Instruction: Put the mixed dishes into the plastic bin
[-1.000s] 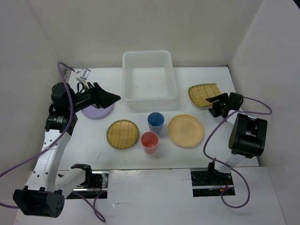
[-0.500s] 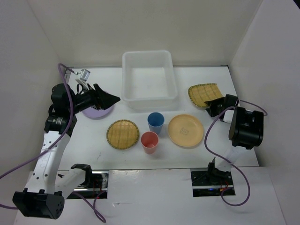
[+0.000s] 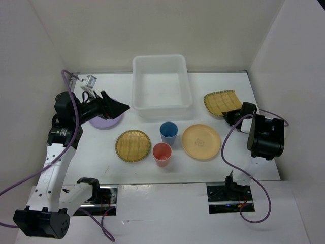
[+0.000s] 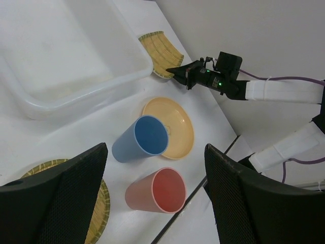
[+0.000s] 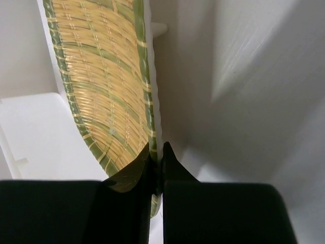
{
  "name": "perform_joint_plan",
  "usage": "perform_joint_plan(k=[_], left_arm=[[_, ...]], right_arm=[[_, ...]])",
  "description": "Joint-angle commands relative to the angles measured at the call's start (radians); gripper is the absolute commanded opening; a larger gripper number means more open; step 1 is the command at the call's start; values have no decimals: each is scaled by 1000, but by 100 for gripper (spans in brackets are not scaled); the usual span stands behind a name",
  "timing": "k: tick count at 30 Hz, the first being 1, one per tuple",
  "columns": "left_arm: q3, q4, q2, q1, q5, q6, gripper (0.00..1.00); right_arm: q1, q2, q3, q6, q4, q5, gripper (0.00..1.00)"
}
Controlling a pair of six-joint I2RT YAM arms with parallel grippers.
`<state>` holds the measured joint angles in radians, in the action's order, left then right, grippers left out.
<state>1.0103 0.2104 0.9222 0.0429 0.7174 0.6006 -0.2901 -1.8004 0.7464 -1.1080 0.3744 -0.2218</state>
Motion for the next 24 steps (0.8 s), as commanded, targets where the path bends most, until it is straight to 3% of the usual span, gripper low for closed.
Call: perform_joint_plan(k=[1, 6, 11, 14, 21, 24], left_arm=[[14, -14, -28, 3, 1, -30, 84], [14, -5, -37, 3, 1, -30, 84], [5, -5, -57, 3, 1, -30, 84], [5, 4, -66, 3, -9, -30, 84], [5, 14, -88, 3, -9, -39, 84], [5, 14, -97, 3, -9, -39, 84]], right_arm=[[8, 131, 33, 42, -70, 93, 0], [17, 340, 109, 106, -225, 154, 0], [52, 518, 218, 155, -282, 118, 0], [110, 518, 321, 207, -292, 61, 0], [281, 343, 498, 295, -226, -135, 0], [414, 259, 620, 352, -255, -126, 0]])
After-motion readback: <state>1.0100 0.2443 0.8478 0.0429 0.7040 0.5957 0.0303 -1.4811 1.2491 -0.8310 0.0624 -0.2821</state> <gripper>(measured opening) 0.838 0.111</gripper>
